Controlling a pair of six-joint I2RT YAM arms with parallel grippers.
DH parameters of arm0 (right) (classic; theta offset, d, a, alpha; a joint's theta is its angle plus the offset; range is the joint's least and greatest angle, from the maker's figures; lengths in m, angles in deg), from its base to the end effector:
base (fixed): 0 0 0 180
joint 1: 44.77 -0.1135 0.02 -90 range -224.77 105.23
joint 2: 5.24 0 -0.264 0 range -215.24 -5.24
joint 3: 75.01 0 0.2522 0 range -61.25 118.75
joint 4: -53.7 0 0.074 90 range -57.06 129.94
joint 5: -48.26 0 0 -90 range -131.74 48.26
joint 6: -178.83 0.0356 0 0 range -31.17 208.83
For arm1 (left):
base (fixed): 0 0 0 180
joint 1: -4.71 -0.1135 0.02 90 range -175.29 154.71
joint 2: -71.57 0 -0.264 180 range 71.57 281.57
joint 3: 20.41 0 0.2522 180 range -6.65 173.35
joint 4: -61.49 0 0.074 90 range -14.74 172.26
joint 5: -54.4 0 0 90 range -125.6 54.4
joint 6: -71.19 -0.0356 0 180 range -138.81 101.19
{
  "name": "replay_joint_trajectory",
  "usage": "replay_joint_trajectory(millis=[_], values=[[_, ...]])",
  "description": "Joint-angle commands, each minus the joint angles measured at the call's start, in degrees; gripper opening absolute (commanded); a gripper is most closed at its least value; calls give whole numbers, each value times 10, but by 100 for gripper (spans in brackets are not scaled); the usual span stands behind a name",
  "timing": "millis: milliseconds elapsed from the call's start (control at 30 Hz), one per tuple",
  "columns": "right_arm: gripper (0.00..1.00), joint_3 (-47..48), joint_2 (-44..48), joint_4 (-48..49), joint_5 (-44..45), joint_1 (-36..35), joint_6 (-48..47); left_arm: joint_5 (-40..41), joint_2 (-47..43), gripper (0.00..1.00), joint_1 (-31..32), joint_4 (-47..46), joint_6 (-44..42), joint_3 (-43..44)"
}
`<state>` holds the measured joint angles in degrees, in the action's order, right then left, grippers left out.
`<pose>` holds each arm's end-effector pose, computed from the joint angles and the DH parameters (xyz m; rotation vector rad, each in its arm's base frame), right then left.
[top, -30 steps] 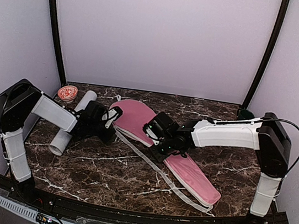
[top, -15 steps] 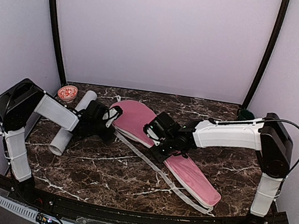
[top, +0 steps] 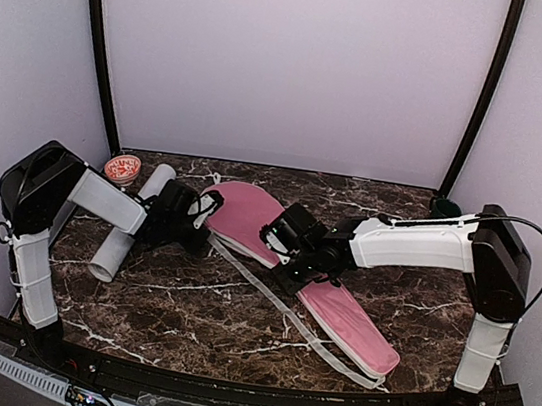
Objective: Pack up the badminton gear
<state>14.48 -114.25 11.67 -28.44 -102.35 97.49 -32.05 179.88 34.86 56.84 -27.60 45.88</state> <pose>0.2189 0.3294 0.1833 -1.0067 2.3988 0.1063 0.3274 -0.1876 0.1288 0.7094 2.1089 -0.1362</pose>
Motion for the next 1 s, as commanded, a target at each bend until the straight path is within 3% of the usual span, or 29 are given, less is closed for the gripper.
replay_joint_trajectory(millis=[0,700,833,967], values=[[0,-2,23,16,-2,3,5,-15,8,3,-2,26,-2,11],[0,12,5,19,-3,3,12,-116,-31,0,40,25,24,-4],[0,11,9,16,-5,3,11,-65,-61,0,33,14,41,-19],[0,1,24,15,-6,3,11,-17,-78,13,16,35,53,-13]])
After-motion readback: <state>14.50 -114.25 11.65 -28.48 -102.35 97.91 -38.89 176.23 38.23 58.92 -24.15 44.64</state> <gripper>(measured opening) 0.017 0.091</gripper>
